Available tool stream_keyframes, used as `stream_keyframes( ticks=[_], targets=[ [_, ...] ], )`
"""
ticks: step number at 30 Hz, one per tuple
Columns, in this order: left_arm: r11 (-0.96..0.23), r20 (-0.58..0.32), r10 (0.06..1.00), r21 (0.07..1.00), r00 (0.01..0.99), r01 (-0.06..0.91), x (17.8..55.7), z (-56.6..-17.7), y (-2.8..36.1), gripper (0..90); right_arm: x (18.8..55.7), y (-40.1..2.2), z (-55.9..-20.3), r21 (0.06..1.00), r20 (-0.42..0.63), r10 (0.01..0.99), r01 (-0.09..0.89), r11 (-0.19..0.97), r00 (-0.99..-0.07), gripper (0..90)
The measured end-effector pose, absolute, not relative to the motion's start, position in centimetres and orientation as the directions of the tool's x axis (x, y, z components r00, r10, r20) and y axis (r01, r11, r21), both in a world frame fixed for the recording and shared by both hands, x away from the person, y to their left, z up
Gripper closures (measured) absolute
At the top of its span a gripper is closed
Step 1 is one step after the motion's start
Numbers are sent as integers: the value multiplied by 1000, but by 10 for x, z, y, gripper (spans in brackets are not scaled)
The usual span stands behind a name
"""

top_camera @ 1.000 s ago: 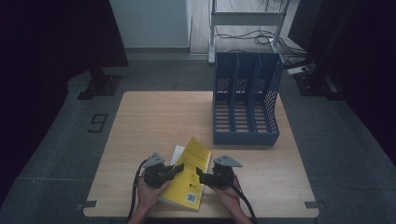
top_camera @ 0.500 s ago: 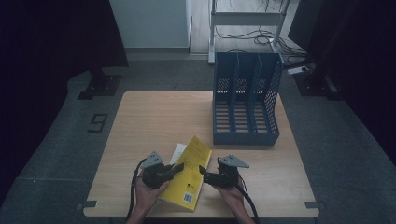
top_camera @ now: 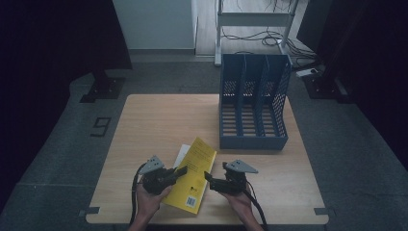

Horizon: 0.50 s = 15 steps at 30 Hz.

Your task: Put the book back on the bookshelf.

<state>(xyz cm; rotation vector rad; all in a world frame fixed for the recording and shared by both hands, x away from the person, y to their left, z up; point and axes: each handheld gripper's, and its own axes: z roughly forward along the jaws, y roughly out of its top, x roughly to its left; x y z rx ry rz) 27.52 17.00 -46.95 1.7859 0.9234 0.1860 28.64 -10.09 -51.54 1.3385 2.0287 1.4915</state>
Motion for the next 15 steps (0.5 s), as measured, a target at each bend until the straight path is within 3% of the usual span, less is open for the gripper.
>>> stream_keyframes(
  ticks=[15],
  targets=[
    [-116, -276, 651, 885, 708, 452, 266, -457, 173, 862, 290, -102, -519, 852, 321, 779, 524, 11, -538, 137]
  ],
)
